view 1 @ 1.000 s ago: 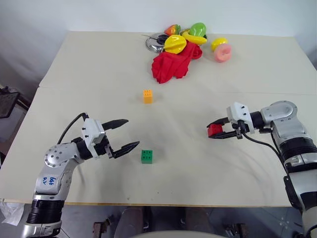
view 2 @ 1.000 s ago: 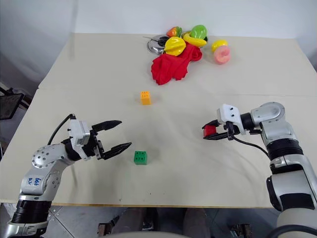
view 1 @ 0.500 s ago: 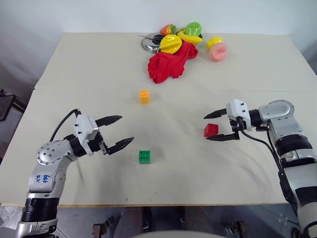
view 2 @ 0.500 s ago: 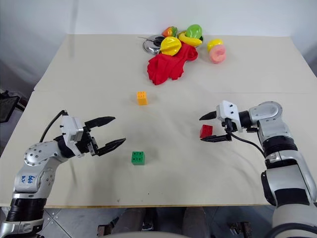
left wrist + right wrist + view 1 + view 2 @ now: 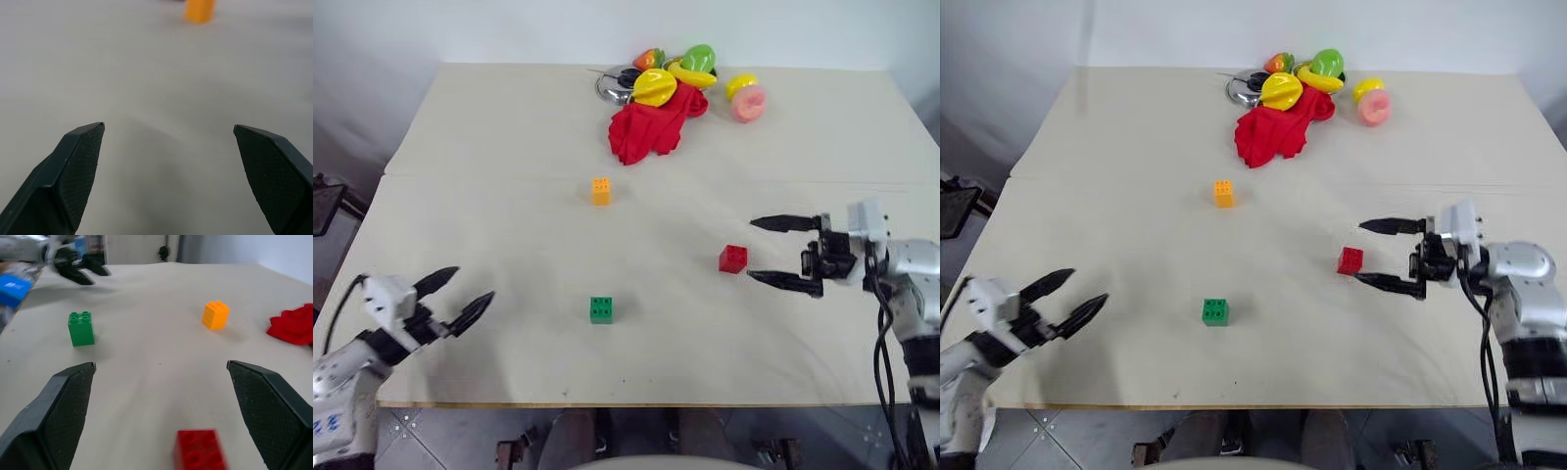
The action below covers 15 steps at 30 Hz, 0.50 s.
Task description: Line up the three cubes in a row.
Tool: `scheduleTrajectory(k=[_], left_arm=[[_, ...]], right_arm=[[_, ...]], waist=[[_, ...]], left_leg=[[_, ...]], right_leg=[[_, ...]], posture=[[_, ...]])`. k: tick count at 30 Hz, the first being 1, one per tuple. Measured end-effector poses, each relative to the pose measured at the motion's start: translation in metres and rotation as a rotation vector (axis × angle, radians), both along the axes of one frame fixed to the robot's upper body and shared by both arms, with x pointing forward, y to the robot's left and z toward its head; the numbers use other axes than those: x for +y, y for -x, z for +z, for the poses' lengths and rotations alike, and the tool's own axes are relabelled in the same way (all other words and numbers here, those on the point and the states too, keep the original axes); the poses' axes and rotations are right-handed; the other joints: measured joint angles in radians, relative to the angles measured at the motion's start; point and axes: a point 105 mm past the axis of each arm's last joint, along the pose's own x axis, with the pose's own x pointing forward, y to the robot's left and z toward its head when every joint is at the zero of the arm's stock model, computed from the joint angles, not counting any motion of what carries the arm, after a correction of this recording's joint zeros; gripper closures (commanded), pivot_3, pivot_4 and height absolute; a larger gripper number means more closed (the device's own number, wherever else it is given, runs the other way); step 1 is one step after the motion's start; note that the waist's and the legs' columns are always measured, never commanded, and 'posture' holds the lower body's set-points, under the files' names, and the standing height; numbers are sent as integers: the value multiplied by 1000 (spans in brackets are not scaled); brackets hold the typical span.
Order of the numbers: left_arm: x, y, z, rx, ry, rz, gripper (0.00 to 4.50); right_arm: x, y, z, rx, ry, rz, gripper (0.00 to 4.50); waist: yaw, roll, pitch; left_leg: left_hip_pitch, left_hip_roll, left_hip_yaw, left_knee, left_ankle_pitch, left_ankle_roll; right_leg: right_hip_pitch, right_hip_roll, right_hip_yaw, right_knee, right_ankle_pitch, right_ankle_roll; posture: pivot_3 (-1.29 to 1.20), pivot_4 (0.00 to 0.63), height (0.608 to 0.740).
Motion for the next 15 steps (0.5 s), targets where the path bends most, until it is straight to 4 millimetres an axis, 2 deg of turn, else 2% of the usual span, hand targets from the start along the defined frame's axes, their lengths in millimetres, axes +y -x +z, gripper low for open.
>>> scheduleTrajectory(k=[4, 7, 10, 15], left_arm=[[10, 7, -2, 18, 2, 12, 0], [5, 7, 0, 32, -18, -50, 0], [-11, 6, 9, 34, -87, -191, 0], [-62, 4, 27, 26, -223, -563, 0]], right_arm=[[4, 17, -8, -27, -34, -14, 14], [3, 21, -9, -59, -37, -12, 14], [1, 24, 1, -146, -26, 9, 14], [-15, 32, 1, -70, 66, 13, 14]], waist=[[13, 0, 0], [10, 0, 0], [8, 0, 0], [14, 0, 0]], left_leg=[[2, 0, 0, 0, -1, -2], [2, 0, 1, 0, -3, -5], [2, 1, 1, -1, -2, -2], [2, 1, 1, -1, -2, -2]], right_leg=[[0, 0, 0, 0, 0, -1], [0, -1, 1, 1, 1, -1], [-1, 0, 1, 0, 1, -2], [0, 0, 0, -1, 1, -2]], posture=[[0, 150, 740], [0, 150, 740], [0, 150, 740], [0, 150, 740]])
